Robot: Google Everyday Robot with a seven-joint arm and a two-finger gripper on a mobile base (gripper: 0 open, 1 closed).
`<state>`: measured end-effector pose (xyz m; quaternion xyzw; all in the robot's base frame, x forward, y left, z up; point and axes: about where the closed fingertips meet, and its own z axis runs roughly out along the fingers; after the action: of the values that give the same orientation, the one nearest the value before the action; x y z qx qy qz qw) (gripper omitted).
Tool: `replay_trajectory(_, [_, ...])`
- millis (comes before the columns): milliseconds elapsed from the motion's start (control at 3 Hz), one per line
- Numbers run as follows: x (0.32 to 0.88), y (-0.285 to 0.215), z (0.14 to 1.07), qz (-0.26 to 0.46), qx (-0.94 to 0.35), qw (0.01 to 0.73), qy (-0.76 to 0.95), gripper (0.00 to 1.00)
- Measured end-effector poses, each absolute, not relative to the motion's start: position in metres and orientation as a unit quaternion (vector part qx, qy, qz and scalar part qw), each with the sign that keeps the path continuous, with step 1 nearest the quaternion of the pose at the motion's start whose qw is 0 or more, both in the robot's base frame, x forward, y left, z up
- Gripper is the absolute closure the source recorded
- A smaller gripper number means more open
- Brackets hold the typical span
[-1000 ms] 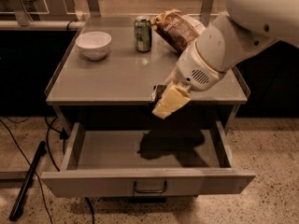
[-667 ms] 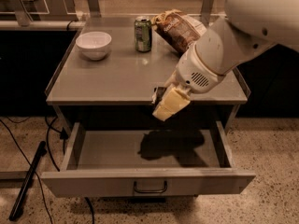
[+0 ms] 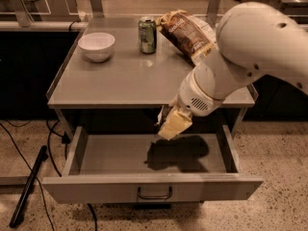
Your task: Place rxbar chocolate into top drawer
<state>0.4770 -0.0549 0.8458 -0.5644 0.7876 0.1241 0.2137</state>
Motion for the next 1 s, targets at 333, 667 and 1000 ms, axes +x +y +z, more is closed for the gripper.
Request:
replay_trajectory(333, [0.478,-0.057,0.815,0.121,-0.559,0.211,0.793,1.0])
replay_trajectory(667, [0.479,-0.064,0.764,0.118,-0.548,0.219,0.799,1.0])
replay_trajectory(1000, [0.48,-0.067,0.73,0.112,-0.544,0.238,0.797,1.0])
